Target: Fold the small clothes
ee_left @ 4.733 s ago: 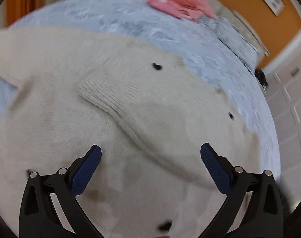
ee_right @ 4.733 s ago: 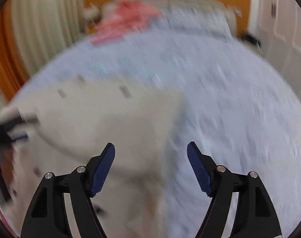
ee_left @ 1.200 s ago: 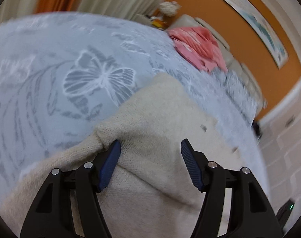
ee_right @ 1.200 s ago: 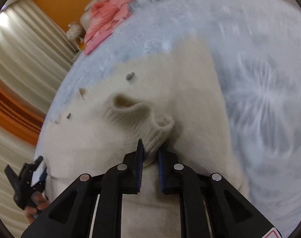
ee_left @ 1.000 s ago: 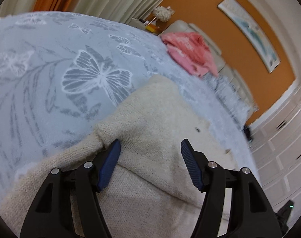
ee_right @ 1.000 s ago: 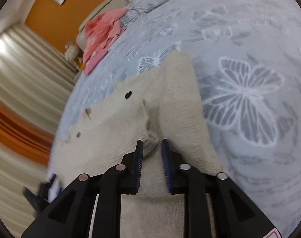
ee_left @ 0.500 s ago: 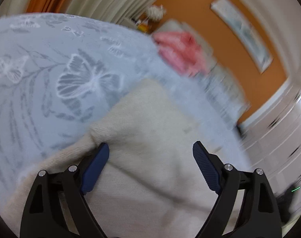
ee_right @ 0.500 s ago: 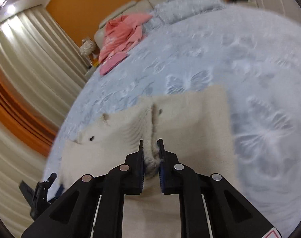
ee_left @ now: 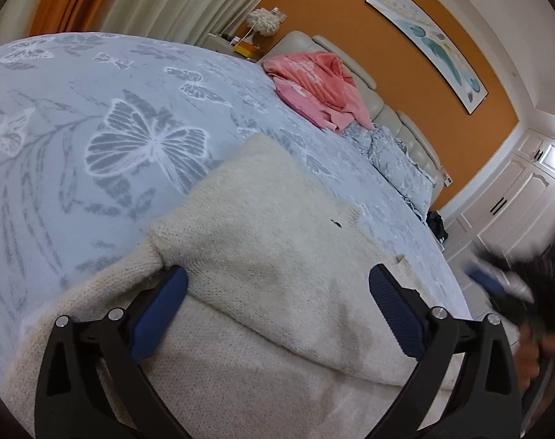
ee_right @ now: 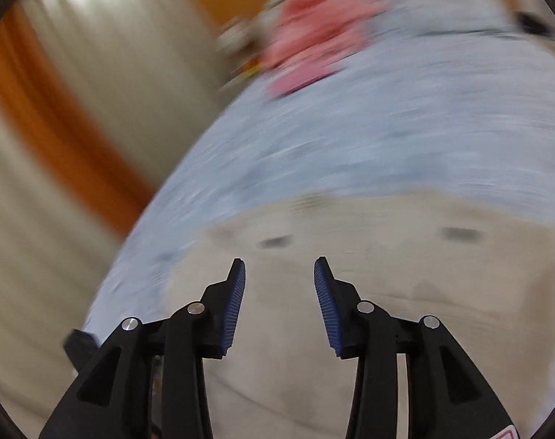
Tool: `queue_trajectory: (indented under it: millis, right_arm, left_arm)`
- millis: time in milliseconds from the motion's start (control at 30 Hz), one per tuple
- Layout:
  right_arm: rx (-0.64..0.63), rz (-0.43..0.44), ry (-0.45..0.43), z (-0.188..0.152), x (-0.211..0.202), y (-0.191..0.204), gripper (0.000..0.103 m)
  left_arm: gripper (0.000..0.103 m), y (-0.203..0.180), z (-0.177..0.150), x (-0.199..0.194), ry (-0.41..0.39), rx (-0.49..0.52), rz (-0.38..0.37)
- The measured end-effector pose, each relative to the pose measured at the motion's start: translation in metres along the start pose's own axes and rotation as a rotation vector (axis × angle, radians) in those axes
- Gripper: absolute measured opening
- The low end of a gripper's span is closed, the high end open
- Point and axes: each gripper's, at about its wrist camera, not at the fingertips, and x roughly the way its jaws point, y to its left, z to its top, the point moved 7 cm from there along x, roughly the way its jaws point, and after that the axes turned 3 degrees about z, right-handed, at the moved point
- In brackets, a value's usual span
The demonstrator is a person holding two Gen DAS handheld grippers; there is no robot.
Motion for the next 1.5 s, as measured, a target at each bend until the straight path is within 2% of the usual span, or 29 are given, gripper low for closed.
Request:
queue_trajectory:
  millis: [133,200,267,300,333,400,500,533,633,700,733,800,833,900,1000,1067,1100,1233,1300,1367,1400,1433,1500]
  right_arm:
    - [-0.126,0.043,0.192,0.012,0.116,0.052,0.04]
    - [-0.174,0.022,0.227,0.024,0.151,0.064,0.04]
    - [-0.217,0.029,0.253,0.021,0.168,0.072,0.04]
    - [-0.233,0.023,0.284,0.019,0.179,0.073,0.035]
    - [-0.255,0.015,0.319,0.014,0.188,0.069,0.005]
    - [-0.342,-0.003,0.345,0.014,0.198,0.07,0.003]
    - [-0.361,0.028,0.249,0.033,0.186,0.08,0.002]
    - [-0.377,0.003,0.224,0.037,0.187,0.078,0.002]
    - [-0.38,-0.102,0.32,0.024,0.213,0.055,0.003]
    - [-0.331,-0.1,0.233,0.034,0.191,0.054,0.005]
    - [-0.281,-0.089,0.172,0.039,0.168,0.054,0.01]
    - [-0.215,-0.018,0.047,0.036,0.109,0.052,0.012]
    - [-0.201,-0.031,0.016,0.027,0.085,0.044,0.012]
    - [-0.148,-0.063,-0.001,0.005,0.054,0.022,0.016]
    - [-0.093,-0.063,0.106,-0.041,0.044,-0.005,0.008]
    - [-0.107,-0.11,0.151,-0.06,0.035,-0.025,0.001]
    - [-0.083,-0.156,0.129,-0.065,0.016,-0.052,0.0]
    - [0.15,-0.271,-0.005,-0.076,-0.073,-0.164,0.0]
    - [0.262,-0.297,-0.069,-0.086,-0.124,-0.217,0.0]
    - [0.341,-0.294,-0.109,-0.089,-0.159,-0.244,0.0]
    - [0.348,-0.391,-0.105,-0.089,-0.177,-0.255,0.012]
    - [0.336,-0.413,-0.11,-0.085,-0.187,-0.257,0.012]
    - [0.308,-0.371,-0.143,-0.068,-0.205,-0.253,0.012]
  left_arm:
    - [0.097,0.002,-0.001,-0.001,-0.01,-0.005,-0.021]
    - [0.097,0.002,-0.002,-0.002,-0.015,-0.002,-0.024]
    - [0.098,0.003,-0.003,-0.002,-0.019,-0.003,-0.031]
    - [0.098,0.003,-0.003,-0.001,-0.022,-0.004,-0.037]
    - [0.098,0.003,-0.003,-0.002,-0.025,-0.005,-0.043]
    - [0.098,0.004,-0.003,-0.002,-0.028,-0.008,-0.052]
    - [0.098,0.005,-0.004,-0.001,-0.032,-0.007,-0.057]
    - [0.098,0.005,-0.003,0.0,-0.032,-0.005,-0.056]
    - [0.098,0.007,-0.004,0.0,-0.03,-0.003,-0.056]
    - [0.098,0.007,-0.003,-0.001,-0.03,-0.004,-0.057]
    - [0.098,0.008,-0.003,-0.001,-0.029,-0.002,-0.055]
    - [0.098,0.006,-0.003,-0.001,-0.027,0.001,-0.05]
    - [0.098,0.004,-0.003,-0.001,-0.028,0.001,-0.048]
    - [0.098,0.004,-0.003,0.0,-0.025,0.003,-0.044]
    - [0.098,0.003,-0.003,0.002,-0.016,0.006,-0.031]
    - [0.098,0.003,-0.002,0.002,-0.01,0.007,-0.026]
    - [0.098,0.003,-0.002,0.003,-0.007,0.008,-0.022]
    - [0.098,0.0,-0.003,0.007,0.006,0.025,0.007]
    - [0.098,-0.001,-0.003,0.009,0.011,0.034,0.02]
    - [0.098,-0.001,-0.003,0.011,0.019,0.041,0.035]
    - [0.098,-0.002,-0.002,0.012,0.028,0.044,0.049]
    - [0.098,-0.004,-0.001,0.012,0.039,0.047,0.072]
    - [0.098,-0.013,0.002,0.005,0.057,0.047,0.14]
